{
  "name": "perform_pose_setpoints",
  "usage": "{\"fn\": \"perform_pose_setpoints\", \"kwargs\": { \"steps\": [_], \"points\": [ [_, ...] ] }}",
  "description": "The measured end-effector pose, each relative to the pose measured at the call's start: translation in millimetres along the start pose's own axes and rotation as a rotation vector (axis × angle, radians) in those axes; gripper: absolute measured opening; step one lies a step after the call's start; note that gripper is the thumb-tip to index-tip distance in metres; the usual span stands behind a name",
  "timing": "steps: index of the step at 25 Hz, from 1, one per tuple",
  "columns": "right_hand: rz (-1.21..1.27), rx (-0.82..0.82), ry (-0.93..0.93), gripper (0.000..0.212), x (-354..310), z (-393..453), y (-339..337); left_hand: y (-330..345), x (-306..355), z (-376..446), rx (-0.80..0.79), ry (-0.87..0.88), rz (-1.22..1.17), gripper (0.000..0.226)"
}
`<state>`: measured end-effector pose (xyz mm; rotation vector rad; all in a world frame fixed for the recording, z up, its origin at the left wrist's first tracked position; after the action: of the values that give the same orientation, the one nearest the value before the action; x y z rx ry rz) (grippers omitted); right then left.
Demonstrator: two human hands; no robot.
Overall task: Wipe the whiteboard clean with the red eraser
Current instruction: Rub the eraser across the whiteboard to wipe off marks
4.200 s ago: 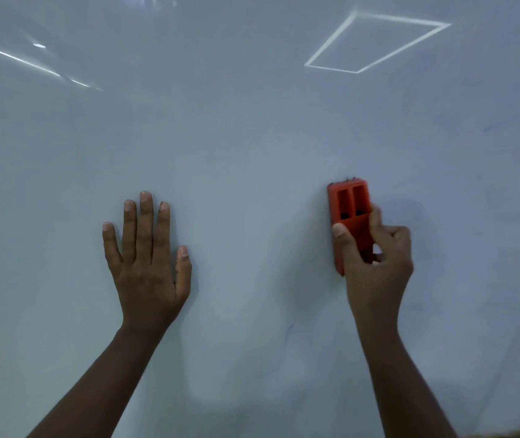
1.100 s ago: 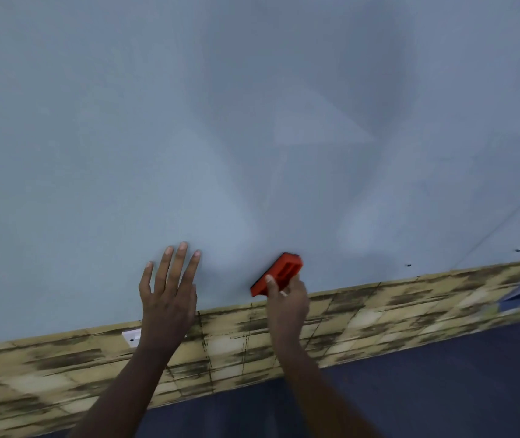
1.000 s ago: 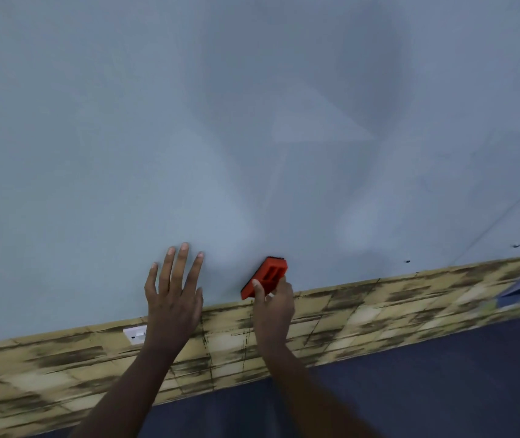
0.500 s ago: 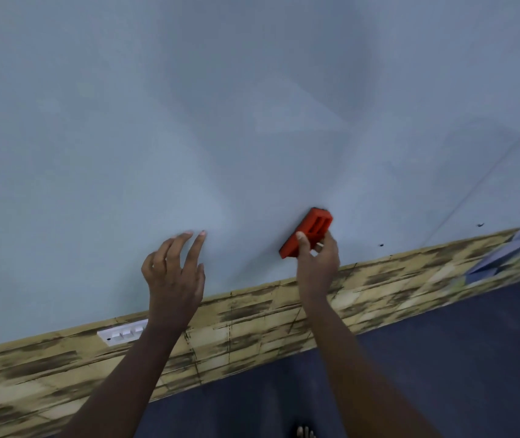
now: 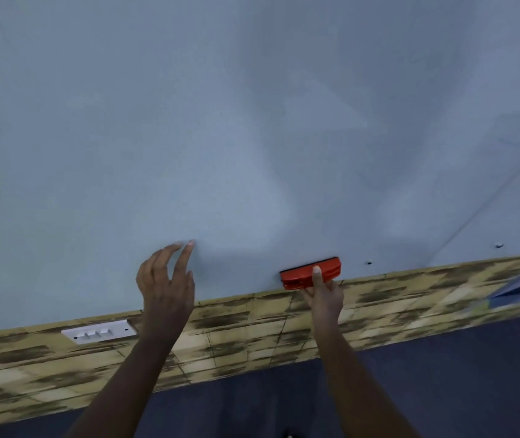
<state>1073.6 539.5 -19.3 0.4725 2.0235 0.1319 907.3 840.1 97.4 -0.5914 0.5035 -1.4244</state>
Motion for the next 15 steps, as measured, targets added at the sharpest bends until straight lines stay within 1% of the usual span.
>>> {"fn": "perform_pose_setpoints", "kwargs": {
  "steps": [2,4,7,8,11,15],
  "points": [
    [-0.118,-0.009,-0.086,0.035,-2,-2,3,-1,-3,-11,-0.023,-0.109,-0.024,0.055],
    [-0.248,-0.013,-0.188,0.032,-1,-7,10,-2,-9,-23,-0.054,-0.187,-0.063,0.055],
    [-0.391,-0.135,-0.241,0.036,19,-19,36,-5,-18,-37,-0.071,-0.253,-0.067,0.056],
    [-0.436,-0.171,-0.248,0.039,31,-24,46,-8,-24,-45,-0.064,-0.305,-0.082,0.059],
    [-0.47,-0.215,-0.183,0.045,73,-41,75,-21,-54,-66,-0.013,-0.532,-0.192,0.07],
    [-0.435,-0.24,-0.026,0.054,139,-61,110,-36,-95,-90,-0.032,-0.7,-0.27,0.073]
  ]
}}
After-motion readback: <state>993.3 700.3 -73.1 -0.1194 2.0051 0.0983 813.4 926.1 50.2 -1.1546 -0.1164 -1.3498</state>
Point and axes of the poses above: each hand's wrist, its own z-axis towards the middle knuckle, its own y-axis out of the palm, x = y × z, the point moved 8 cm from there along z, towards the middle knuckle, and after that the axes turned 10 degrees about y, right-handed, at the moved point
